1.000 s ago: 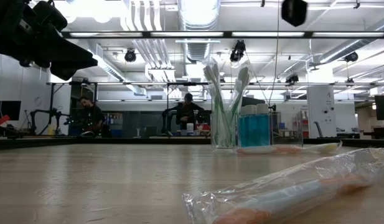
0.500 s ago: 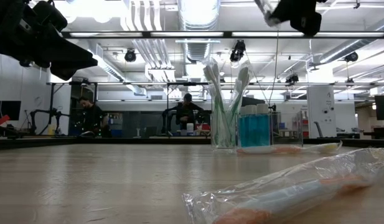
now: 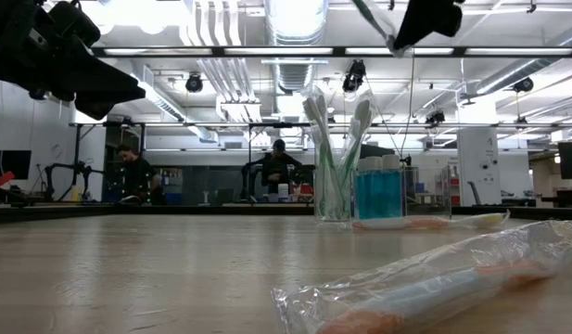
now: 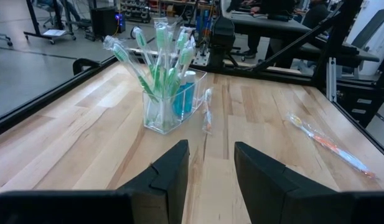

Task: Pick & Place toothbrushing station
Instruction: Put the green toothbrush into the transparent organizer

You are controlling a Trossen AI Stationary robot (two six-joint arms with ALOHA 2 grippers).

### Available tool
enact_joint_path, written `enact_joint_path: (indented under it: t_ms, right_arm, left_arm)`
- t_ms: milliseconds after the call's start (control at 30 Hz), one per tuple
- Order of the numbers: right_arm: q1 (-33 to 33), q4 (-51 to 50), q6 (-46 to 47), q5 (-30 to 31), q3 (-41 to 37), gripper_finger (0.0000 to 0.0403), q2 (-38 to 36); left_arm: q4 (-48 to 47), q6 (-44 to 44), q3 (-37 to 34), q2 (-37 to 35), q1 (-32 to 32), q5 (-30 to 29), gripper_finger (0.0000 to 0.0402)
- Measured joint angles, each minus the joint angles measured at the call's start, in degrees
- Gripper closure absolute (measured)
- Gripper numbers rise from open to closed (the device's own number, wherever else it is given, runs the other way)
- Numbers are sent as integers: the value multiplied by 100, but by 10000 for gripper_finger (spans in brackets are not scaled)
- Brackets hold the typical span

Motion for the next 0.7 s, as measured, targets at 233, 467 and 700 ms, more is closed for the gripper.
enact_joint_path:
  t_ms: [233,467,700]
  right_arm:
    - [11,-26,-694,-816,-12,390,370]
    - [152,-334,-1262,-1046,-17,390,667]
    - [245,-921,-1294,-1061,-22,390,571]
  left_arm:
    - [0,-2,0,4,-2,-1,266]
    - [0,-1,0,3,-1,-1,266]
    - [0,2,0,2,-1,-1,266]
